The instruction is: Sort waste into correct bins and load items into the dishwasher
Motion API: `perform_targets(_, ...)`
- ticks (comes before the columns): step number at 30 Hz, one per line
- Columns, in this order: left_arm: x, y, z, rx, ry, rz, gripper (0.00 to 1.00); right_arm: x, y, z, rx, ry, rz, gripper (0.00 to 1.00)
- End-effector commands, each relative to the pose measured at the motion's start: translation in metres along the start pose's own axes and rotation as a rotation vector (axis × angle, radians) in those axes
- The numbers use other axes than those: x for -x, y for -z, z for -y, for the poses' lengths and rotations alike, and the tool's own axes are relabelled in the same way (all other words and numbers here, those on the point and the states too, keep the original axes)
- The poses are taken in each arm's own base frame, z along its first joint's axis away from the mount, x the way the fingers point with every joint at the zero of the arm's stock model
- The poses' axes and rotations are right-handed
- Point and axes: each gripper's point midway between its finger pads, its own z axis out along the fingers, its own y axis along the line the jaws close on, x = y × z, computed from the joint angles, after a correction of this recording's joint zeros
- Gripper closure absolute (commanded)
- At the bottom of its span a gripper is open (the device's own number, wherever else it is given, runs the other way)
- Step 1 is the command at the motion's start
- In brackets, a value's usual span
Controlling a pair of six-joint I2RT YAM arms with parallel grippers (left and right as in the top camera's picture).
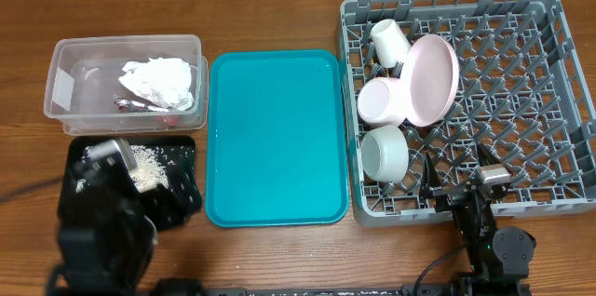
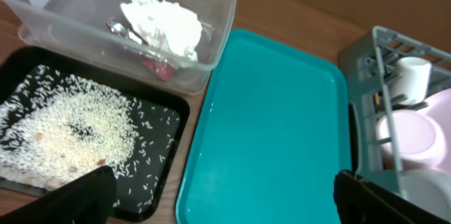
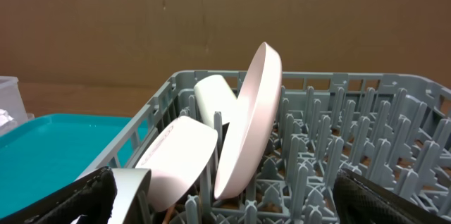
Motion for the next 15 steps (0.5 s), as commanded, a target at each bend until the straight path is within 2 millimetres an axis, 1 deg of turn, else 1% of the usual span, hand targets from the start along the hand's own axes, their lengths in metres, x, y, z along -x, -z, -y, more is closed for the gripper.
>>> perform_targets(1, -0.025, -0.016, -0.014, -0.007, -0.012, 0.068, 0.0, -0.002, 0.0, 0.0, -0.001, 0.001, 0.004, 0.0)
perform_targets(4, -0.029, -0.031, -0.015, -0.048, -0.008, 0.163, 0.0, -0.002, 0.0, 0.0, -0.001, 0.001, 0.004, 0.0)
perform_targets(6, -0.025, -0.042, -0.012, -0.09, -0.003, 0.254, 0.0, -0.002, 0.0, 0.0, -0.001, 0.001, 0.004, 0.0)
perform_targets(8, -0.019, -0.05, -0.005, -0.151, -0.003, 0.339, 0.0, -0.002, 0.0, 0.0, -0.001, 0.001, 0.004, 0.0)
perform_targets(12, -0.001, -0.056, 0.009, -0.274, -0.004, 0.534, 0.0, -0.002, 0.0, 0.0, -0.001, 0.001, 0.004, 0.0)
perform_targets(15, 0.005, -0.058, 0.012, -0.326, -0.005, 0.649, 0.0, -0.002, 0.0, 0.0, -0.001, 0.001, 0.004, 0.0)
